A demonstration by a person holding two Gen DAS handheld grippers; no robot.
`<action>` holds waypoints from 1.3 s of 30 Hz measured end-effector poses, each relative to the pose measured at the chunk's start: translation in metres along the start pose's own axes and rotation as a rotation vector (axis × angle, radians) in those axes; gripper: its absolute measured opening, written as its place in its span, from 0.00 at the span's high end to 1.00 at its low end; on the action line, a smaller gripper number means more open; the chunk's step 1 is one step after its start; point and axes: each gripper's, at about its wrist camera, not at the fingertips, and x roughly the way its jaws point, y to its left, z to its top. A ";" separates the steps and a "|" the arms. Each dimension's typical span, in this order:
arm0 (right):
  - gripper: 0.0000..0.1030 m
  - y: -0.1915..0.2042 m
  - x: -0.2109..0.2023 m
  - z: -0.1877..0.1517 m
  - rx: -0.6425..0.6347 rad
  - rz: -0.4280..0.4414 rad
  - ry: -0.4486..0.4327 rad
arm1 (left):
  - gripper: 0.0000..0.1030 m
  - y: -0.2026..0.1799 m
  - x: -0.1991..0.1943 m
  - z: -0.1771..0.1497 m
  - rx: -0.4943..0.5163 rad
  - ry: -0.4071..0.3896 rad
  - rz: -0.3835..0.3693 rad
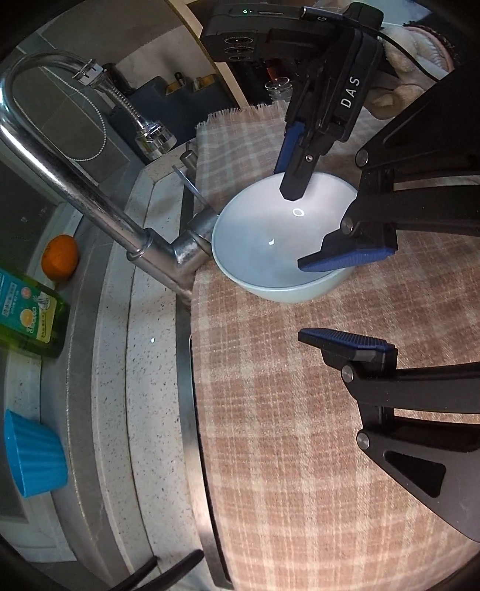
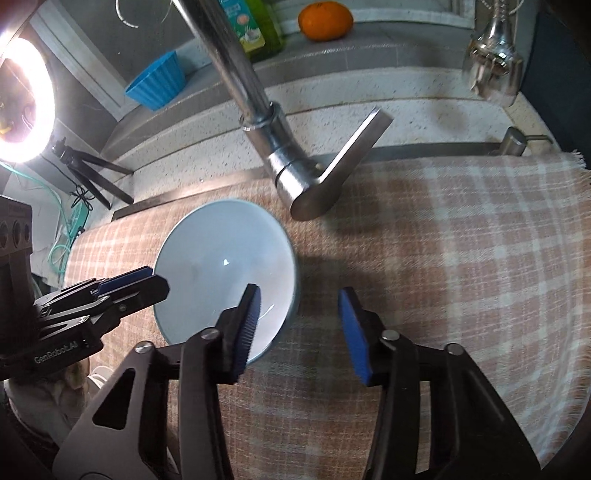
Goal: Organize plates and bowls
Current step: 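Move both tools toward the pale blue bowl beside the faucet, then close both tools together on the pale blue bowl rim, then lift the pale blue bowl and lower it into the red bowl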
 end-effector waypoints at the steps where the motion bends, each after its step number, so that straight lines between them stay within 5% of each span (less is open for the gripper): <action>1: 0.65 0.001 0.001 0.000 -0.003 0.001 0.005 | 0.76 -0.001 0.001 0.000 0.002 0.002 -0.001; 5: 0.83 0.006 0.005 -0.001 -0.010 0.008 0.019 | 0.80 -0.003 0.002 0.000 0.017 0.012 -0.012; 19: 0.85 0.036 -0.004 -0.007 -0.068 -0.028 0.008 | 0.81 -0.003 -0.015 -0.011 0.045 -0.006 0.003; 39: 0.85 0.144 -0.050 -0.053 -0.125 0.100 -0.040 | 0.81 0.047 -0.132 -0.077 0.013 -0.150 0.004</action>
